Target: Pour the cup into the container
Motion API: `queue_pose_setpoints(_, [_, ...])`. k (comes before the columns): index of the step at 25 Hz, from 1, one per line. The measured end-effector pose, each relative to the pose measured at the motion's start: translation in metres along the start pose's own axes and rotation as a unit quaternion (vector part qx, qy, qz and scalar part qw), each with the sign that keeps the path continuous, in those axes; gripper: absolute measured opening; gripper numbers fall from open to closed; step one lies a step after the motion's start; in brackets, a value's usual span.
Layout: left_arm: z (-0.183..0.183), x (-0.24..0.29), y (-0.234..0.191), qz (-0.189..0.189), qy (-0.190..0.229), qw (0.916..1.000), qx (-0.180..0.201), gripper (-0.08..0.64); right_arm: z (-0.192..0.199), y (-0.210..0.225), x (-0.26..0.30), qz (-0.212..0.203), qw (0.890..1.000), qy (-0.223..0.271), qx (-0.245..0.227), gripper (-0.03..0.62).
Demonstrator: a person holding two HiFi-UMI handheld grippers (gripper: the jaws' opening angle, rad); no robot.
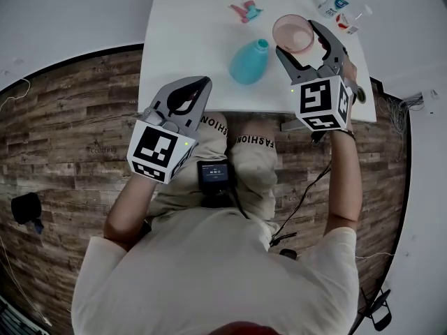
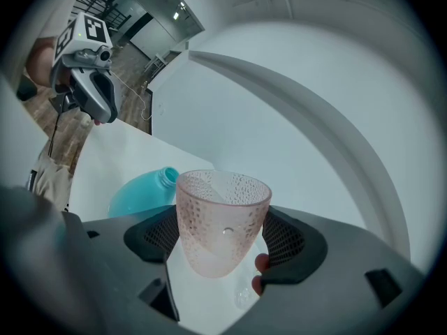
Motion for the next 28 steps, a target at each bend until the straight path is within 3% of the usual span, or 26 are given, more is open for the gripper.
queue_pose_setpoints(28, [0.0042, -0.0004, -0.0001, 0.006, -0.01, 0.9999, 0.001, 0.011, -0.0053, 0.0014, 0.0037, 0.004, 0.999, -0.02, -0.027, 0.374])
Point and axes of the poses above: the fingertips, and each gripper's own axes: x forward along the fingers, y to its right, z out of its underside, the point moved 9 cm from there along -x, backward along the fingers
